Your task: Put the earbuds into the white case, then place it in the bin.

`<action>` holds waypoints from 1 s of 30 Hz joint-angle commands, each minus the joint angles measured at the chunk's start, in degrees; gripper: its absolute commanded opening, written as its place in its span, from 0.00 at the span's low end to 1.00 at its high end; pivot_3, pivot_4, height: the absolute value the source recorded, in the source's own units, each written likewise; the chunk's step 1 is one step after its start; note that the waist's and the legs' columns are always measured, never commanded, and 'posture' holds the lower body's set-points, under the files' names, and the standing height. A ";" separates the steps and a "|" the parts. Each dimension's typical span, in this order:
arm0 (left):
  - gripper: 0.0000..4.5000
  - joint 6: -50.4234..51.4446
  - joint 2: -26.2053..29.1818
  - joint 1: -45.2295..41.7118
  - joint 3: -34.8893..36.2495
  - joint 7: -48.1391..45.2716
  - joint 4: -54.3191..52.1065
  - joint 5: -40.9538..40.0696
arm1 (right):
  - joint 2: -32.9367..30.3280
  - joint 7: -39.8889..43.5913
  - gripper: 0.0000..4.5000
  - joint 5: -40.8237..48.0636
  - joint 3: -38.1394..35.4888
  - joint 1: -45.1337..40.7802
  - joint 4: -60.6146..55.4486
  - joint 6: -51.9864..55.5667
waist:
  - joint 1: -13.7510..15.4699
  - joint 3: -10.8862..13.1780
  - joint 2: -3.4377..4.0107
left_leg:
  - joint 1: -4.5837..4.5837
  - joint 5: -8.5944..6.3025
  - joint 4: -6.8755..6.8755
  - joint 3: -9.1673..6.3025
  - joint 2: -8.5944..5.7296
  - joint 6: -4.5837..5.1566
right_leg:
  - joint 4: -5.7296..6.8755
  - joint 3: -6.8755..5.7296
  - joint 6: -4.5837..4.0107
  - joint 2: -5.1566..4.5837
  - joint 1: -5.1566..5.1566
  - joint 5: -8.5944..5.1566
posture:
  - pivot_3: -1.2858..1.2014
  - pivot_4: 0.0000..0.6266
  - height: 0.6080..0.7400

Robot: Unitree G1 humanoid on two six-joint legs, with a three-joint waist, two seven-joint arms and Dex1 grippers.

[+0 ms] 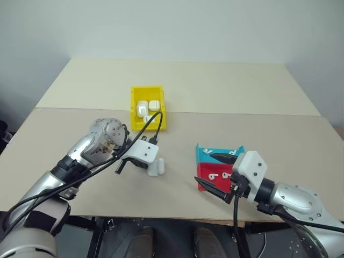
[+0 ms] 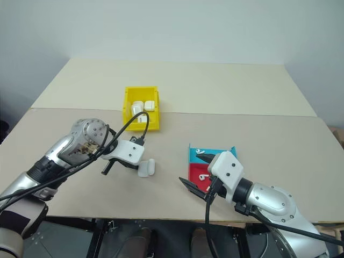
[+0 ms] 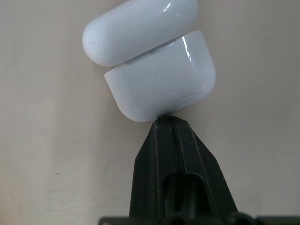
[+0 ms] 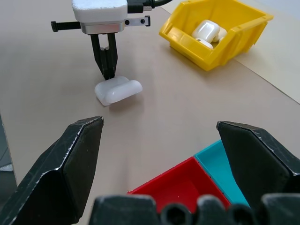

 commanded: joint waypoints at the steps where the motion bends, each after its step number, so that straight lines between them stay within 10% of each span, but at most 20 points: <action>1: 0.00 -0.59 -0.65 -1.00 1.17 1.64 0.80 1.08 | -0.33 -0.49 1.00 1.24 -1.05 -0.72 -2.43 0.52 | 0.07 0.00 0.00 | 0.02 0.00 0.01 0.00 -0.01 0.00 | 0.00 0.00 0.00 -0.01 0.02 0.00 | 0.52 0.24 1.00; 7: 0.12 -4.84 2.06 -1.34 3.07 0.05 1.53 -0.37 | -0.37 -0.18 1.00 1.53 -1.66 0.10 -3.05 0.61 | -0.08 0.00 0.00 | -0.03 0.00 0.01 -0.02 0.00 0.00 | 0.00 0.00 0.00 -0.01 -0.03 0.00 | 0.52 0.24 1.00; 19: 0.97 11.78 6.90 -7.51 -0.72 -6.40 -6.92 -8.61 | 0.23 -0.10 1.00 1.06 0.57 -1.59 -2.07 0.44 | -0.20 0.00 0.00 | -0.12 -0.01 0.01 -0.03 0.02 0.01 | -0.01 -0.01 0.02 0.01 -0.10 -0.01 | 0.52 0.24 1.00; 30: 0.99 36.60 1.44 -10.81 -5.81 -5.17 -12.01 -5.11 | 0.17 0.53 1.00 0.91 0.52 -1.55 -1.65 -0.53 | -0.48 0.01 -0.01 | -0.13 -0.02 0.03 -0.07 0.05 0.03 | 0.01 -0.03 0.03 0.08 -0.13 -0.04 | 0.52 0.24 1.00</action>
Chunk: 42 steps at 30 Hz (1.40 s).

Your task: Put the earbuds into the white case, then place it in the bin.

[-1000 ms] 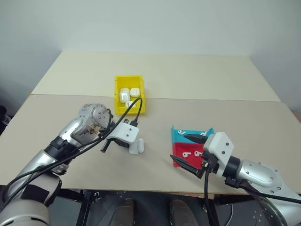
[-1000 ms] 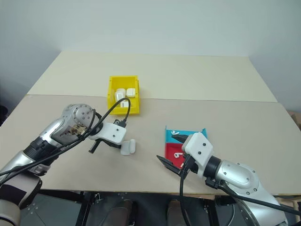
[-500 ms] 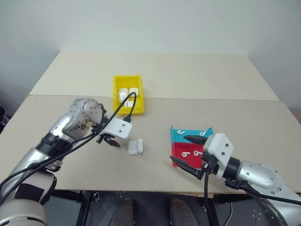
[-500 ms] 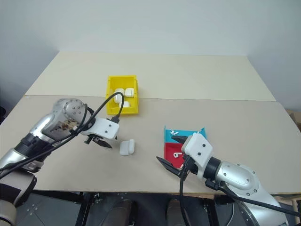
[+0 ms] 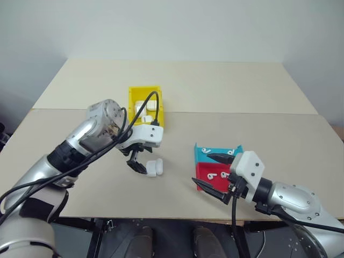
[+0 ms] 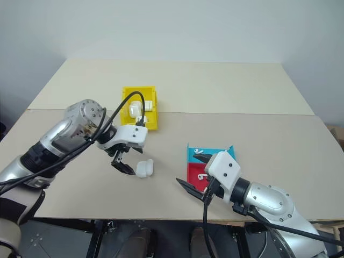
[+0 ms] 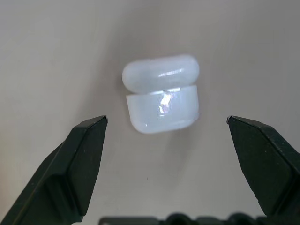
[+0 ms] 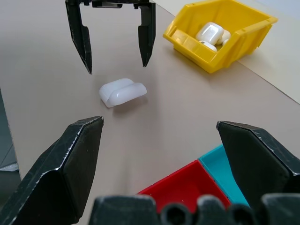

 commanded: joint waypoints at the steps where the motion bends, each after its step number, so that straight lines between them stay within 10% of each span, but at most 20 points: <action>1: 0.99 4.17 0.29 -1.41 -1.85 -0.37 -3.01 1.51 | 0.09 0.41 1.00 0.66 -0.54 -0.48 -0.80 -1.51 | 0.02 0.00 0.00 | 0.00 0.00 0.00 0.00 0.00 0.00 | 0.00 0.00 0.00 0.00 0.00 0.00 | 0.52 0.24 1.00; 42: 0.99 8.59 -5.56 0.21 -10.26 7.53 -0.45 8.38 | -1.41 1.87 1.00 0.25 -2.07 2.53 -0.41 -3.19 | 0.29 0.00 0.00 | 0.01 0.00 0.01 -0.01 -0.06 0.00 | 0.00 0.00 0.00 -0.06 0.03 0.00 | 0.52 0.24 1.00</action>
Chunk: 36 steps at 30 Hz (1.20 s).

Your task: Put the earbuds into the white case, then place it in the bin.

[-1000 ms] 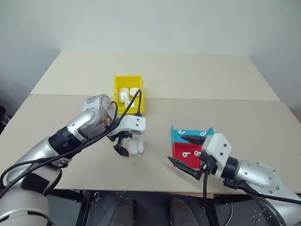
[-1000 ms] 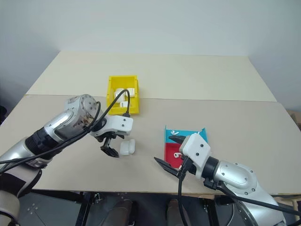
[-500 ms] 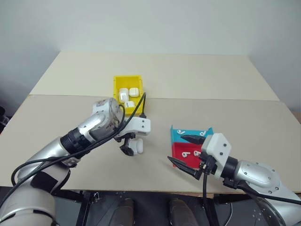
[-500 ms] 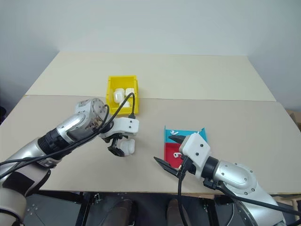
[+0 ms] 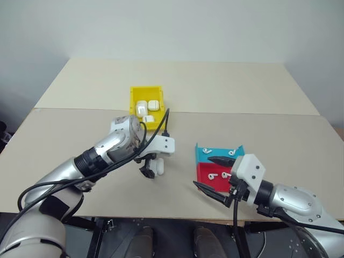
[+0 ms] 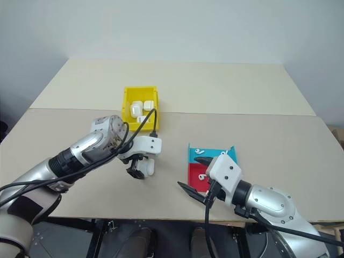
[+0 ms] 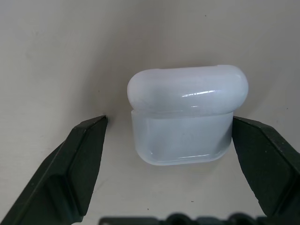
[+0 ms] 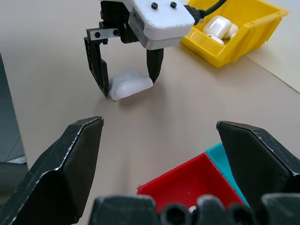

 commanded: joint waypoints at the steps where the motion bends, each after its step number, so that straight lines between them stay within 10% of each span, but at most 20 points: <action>1: 0.99 0.02 0.71 0.75 -0.81 0.37 -1.13 0.82 | -0.38 0.69 1.00 0.30 -1.78 0.45 -0.85 -2.05 | 0.00 0.00 0.00 | 0.01 0.00 0.00 0.00 0.00 0.00 | 0.00 0.00 0.00 0.00 0.01 0.00 | 0.52 0.24 1.00; 8: 0.62 0.34 1.69 1.13 -0.31 -0.29 -2.35 0.41 | -0.31 2.25 1.00 -0.80 -1.82 1.95 0.99 -4.78 | -0.09 0.00 0.00 | 0.04 0.00 -0.01 0.00 0.02 0.00 | 0.00 0.00 0.00 0.01 0.03 0.00 | 0.52 0.24 1.00; 24: 0.62 -18.08 1.16 11.22 31.77 11.50 1.06 -17.52 | -3.22 6.99 1.00 -0.26 -7.42 2.15 5.63 -8.81 | 0.01 0.00 0.00 | 0.02 -0.01 0.00 -0.01 0.02 0.02 | 0.01 0.01 -0.01 -0.08 -0.01 0.00 | 0.52 0.24 1.00; 30: 0.62 -28.16 -8.40 22.19 48.75 18.09 -5.57 -33.34 | -10.58 10.08 1.00 2.49 -13.40 -2.23 6.47 -3.73 | 0.10 0.00 0.00 | 0.03 -0.02 0.06 -0.01 0.15 0.02 | 0.02 0.00 -0.02 -0.13 0.05 0.03 | 0.52 0.24 1.00; 36: 0.62 -28.66 -17.10 26.51 50.30 18.23 -9.44 -45.55 | -22.57 16.52 1.00 -1.02 -11.12 -7.01 11.05 -1.98 | 0.56 -0.02 0.03 | 0.02 -0.04 0.16 -0.01 0.15 0.05 | -0.04 -0.05 -0.03 -0.11 0.13 0.05 | 0.52 0.24 1.00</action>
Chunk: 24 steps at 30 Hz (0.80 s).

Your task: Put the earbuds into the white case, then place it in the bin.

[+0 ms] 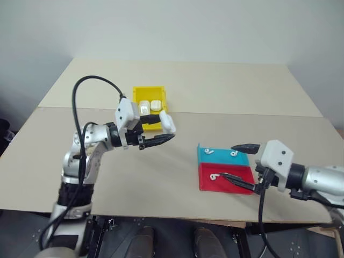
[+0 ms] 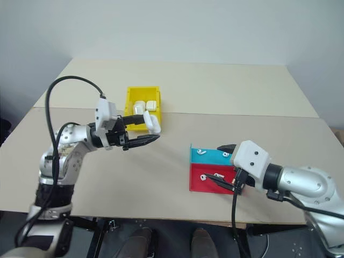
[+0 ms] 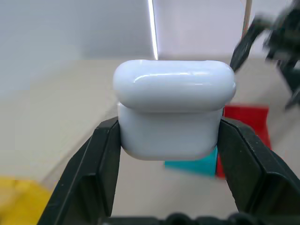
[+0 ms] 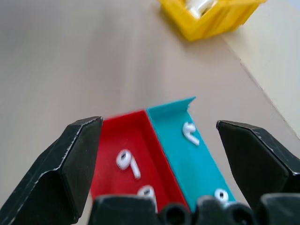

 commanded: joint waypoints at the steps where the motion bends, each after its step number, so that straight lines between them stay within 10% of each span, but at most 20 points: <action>1: 0.62 -0.42 -1.15 0.06 -0.32 -3.35 -2.57 -7.31 | -4.25 2.91 1.00 0.39 1.76 -5.15 1.74 3.53 | -0.10 0.00 0.00 | 0.01 -0.01 0.00 0.02 -0.01 0.01 | 0.01 0.02 0.00 0.00 -0.01 0.00 | 0.52 0.24 1.00; 9: 0.62 -11.99 -3.63 1.53 -3.40 -11.63 1.16 -9.86 | -13.09 10.16 0.65 -0.53 15.37 -18.20 3.74 13.78 | -0.63 -0.02 0.05 | 0.00 -0.03 -0.03 0.04 -0.05 0.06 | -0.03 0.04 -0.03 0.04 -0.07 0.00 | 0.52 0.24 1.00; 24: 0.62 -12.67 -2.35 4.54 -4.97 -9.61 -2.17 -10.84 | -4.35 6.16 0.65 -8.08 37.86 -35.03 5.61 31.90 | -0.43 -0.02 0.06 | -0.08 -0.05 0.02 0.02 0.02 0.08 | -0.06 0.02 -0.02 -0.01 -0.12 0.01 | 0.52 0.24 1.00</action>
